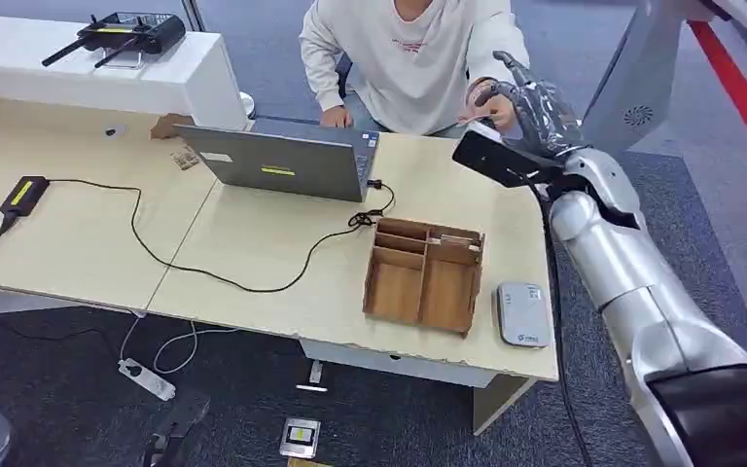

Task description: Pass the card to the sensor for recognition and then transmit it.

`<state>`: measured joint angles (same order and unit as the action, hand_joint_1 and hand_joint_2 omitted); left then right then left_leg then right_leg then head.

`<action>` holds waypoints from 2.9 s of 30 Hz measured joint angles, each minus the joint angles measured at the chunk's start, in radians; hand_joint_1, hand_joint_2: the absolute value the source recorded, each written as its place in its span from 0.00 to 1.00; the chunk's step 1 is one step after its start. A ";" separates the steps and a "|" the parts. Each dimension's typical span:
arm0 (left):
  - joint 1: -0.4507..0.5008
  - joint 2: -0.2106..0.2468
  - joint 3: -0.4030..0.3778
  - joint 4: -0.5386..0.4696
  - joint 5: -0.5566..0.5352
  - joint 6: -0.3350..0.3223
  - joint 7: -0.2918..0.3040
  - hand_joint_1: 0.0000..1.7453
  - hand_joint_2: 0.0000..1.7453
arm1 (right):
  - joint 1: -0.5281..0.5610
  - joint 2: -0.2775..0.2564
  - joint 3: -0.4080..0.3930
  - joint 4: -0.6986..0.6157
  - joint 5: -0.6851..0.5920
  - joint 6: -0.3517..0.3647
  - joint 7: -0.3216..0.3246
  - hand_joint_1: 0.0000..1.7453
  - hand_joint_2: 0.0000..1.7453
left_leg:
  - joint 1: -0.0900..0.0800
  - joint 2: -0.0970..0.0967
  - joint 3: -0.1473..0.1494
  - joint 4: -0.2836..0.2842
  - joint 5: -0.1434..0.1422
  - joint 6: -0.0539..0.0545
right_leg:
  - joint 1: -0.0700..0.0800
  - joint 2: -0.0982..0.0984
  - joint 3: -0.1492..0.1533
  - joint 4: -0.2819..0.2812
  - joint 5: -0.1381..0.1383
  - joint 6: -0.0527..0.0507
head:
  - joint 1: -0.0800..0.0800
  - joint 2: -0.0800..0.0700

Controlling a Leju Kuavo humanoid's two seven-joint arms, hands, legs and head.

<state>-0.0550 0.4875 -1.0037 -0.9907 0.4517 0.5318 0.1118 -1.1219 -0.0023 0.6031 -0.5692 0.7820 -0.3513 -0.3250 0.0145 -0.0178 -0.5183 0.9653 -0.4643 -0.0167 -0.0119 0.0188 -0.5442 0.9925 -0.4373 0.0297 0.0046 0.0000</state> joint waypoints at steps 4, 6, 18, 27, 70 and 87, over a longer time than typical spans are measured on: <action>0.000 -0.006 0.000 0.013 -0.005 0.000 -0.001 0.00 0.00 | 0.000 -0.012 -0.006 -0.002 -0.006 0.010 0.006 1.00 1.00 | 0.000 0.000 0.000 0.000 0.000 0.000 | 0.000 0.000 0.000 0.000 0.000 0.000 | 0.000 0.000; -0.001 -0.008 0.000 0.021 -0.010 -0.005 -0.003 0.00 0.00 | 0.000 -0.018 -0.007 -0.003 -0.009 0.016 0.006 1.00 1.00 | 0.000 0.000 0.000 0.000 0.000 0.000 | 0.000 0.000 0.000 0.000 0.000 0.000 | 0.000 0.000; -0.006 -0.015 0.001 0.061 -0.034 -0.023 -0.017 0.00 0.00 | 0.005 -0.038 -0.023 -0.026 -0.018 0.036 0.009 1.00 1.00 | 0.000 0.000 0.000 0.000 0.000 0.000 | 0.000 0.001 0.000 0.000 0.000 0.000 | 0.000 0.000; 0.001 0.008 0.006 0.040 -0.082 -0.051 0.055 0.00 0.00 | 0.001 -0.032 -0.029 -0.024 -0.064 0.034 -0.034 1.00 1.00 | 0.001 0.000 0.000 0.000 0.000 0.000 | 0.000 0.001 0.000 0.000 0.000 0.000 | 0.000 0.000; 0.035 -0.136 0.246 0.183 -0.191 -0.037 -0.002 0.00 0.00 | 0.519 -0.399 -0.113 -0.495 -0.106 0.334 0.153 1.00 1.00 | -0.001 0.000 0.001 0.000 -0.001 0.001 | -0.001 0.001 0.001 -0.001 0.000 0.000 | -0.001 0.000; 0.021 -0.241 0.309 0.269 -0.263 -0.005 0.004 0.00 0.00 | 0.682 -0.470 -0.156 -0.641 -0.071 0.403 0.186 1.00 1.00 | -0.001 0.000 0.001 0.000 -0.001 0.001 | -0.001 0.001 0.001 -0.002 0.000 0.000 | 0.000 0.000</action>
<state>-0.0340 0.2465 -0.6947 -0.7221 0.1884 0.5268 0.1156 -0.4402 -0.4723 0.4475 -1.2100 0.7111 0.0515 -0.1389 0.0136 -0.0176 -0.5174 0.9650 -0.4656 -0.0155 -0.0129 0.0199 -0.5431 0.9910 -0.4375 0.0300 0.0042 0.0000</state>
